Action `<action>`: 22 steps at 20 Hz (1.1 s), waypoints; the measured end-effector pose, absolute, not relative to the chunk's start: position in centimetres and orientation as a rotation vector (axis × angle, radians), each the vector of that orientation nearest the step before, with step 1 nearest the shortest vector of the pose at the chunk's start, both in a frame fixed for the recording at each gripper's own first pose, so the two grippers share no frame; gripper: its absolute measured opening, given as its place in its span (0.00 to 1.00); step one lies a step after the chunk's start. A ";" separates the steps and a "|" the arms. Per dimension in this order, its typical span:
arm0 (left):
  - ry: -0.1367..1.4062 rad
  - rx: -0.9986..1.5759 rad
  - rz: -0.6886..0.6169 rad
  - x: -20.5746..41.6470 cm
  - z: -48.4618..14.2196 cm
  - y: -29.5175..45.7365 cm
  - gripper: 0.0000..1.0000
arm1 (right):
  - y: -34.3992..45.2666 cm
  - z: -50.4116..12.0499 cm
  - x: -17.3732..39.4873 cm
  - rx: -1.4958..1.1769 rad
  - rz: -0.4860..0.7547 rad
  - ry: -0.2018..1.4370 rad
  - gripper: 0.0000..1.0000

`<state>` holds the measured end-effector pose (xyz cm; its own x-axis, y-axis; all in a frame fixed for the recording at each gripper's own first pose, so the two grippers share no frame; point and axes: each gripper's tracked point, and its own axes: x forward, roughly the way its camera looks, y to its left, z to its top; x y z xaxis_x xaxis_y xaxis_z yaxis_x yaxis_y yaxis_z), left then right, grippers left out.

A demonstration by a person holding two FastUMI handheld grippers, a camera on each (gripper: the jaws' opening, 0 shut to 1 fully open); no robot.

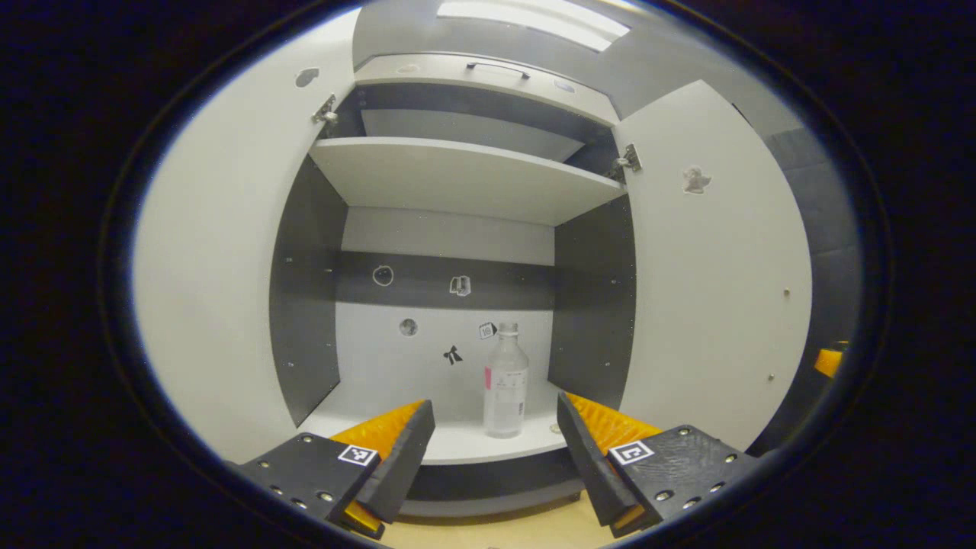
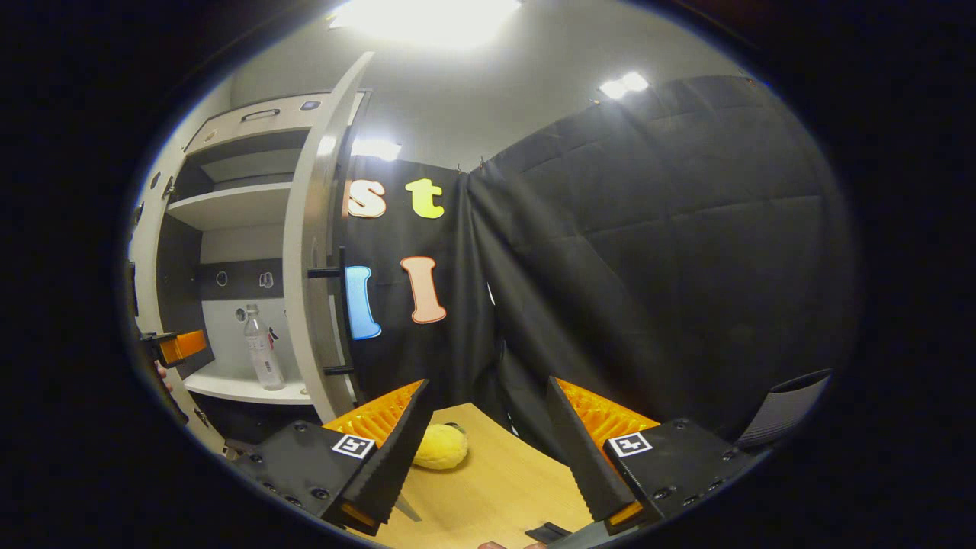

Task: Grasp the bottle in the cabinet with the left hand and place it on the coaster, then close the right door with the right hand and the left door with the left hand.

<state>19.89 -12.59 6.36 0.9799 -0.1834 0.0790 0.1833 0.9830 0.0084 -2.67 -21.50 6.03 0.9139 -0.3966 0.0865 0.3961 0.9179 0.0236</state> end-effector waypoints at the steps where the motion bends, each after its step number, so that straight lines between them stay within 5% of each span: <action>1: -0.078 0.001 -0.185 21.0 6.6 -13.1 0.94 | -22.1 5.9 -2.5 0.009 -0.412 -0.088 0.95; 10: -0.028 0.041 -0.186 30.4 5.3 -16.8 0.99 | -26.2 5.3 -0.8 0.027 -0.431 -0.081 0.95; 12: 0.012 0.058 -0.180 32.2 4.0 -16.9 0.94 | -27.0 5.1 -0.7 0.043 -0.439 -0.076 0.92; 14: 0.039 0.045 -0.174 32.8 3.4 -16.9 0.99 | -27.7 4.7 -0.4 0.047 -0.449 -0.067 0.92; 21: 0.097 0.019 -0.170 35.4 1.5 -17.1 0.94 | -28.2 3.4 0.7 0.071 -0.439 -0.031 0.95; 22: 0.103 0.019 -0.168 35.8 1.3 -17.2 0.99 | -28.1 3.5 0.8 0.069 -0.438 -0.031 0.92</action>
<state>35.75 -17.19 1.27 0.9806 -0.1664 -0.1039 0.1684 0.9857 0.0106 0.84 -28.13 3.46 0.9054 -0.4243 0.0148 0.4223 0.9035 0.0733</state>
